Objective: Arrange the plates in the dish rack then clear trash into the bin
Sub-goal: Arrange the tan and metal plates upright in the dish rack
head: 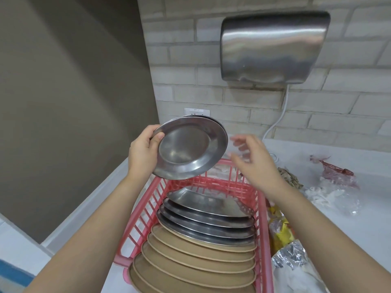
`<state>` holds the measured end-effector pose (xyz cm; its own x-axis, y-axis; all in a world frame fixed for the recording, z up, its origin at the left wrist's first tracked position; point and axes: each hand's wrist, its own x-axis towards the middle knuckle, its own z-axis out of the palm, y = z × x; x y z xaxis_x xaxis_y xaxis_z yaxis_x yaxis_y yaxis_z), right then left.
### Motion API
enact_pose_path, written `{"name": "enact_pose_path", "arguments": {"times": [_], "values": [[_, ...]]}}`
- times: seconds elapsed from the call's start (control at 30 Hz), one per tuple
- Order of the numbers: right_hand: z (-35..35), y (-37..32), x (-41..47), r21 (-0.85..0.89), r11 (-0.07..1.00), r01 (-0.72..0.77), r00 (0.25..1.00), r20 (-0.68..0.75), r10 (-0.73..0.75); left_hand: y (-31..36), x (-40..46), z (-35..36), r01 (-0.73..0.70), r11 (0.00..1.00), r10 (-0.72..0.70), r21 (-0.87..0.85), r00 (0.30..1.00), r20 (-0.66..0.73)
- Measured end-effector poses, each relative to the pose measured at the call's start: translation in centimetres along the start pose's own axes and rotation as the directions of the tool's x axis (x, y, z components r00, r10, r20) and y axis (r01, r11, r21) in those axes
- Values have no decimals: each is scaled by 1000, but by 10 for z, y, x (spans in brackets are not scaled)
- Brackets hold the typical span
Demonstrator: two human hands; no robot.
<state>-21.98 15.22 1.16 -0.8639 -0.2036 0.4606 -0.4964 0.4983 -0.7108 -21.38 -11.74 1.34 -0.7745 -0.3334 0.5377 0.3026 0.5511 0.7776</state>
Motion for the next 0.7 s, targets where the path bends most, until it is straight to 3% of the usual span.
{"name": "enact_pose_path", "arguments": {"times": [0.1,0.23,0.3,0.47,0.63,0.7], "values": [[8,-3,46,-125,992,5,999,-33,-10,4,-1,3,-33,999,34,-30,999,19],[13,-2,81,-256,966,45,986,168,-1,3,0,8,-91,996,91,-1,996,18],[13,-4,86,-259,964,66,979,203,-13,2,1,9,-77,997,77,5,997,-1],[9,-2,81,-269,959,85,996,62,-71,4,5,10,-59,998,60,35,998,-32],[0,-3,74,-207,976,63,996,-41,-73,6,9,5,-51,953,74,299,995,-67],[-7,-2,73,-199,979,49,996,-60,-62,9,9,5,-72,957,92,280,994,-58]]}}
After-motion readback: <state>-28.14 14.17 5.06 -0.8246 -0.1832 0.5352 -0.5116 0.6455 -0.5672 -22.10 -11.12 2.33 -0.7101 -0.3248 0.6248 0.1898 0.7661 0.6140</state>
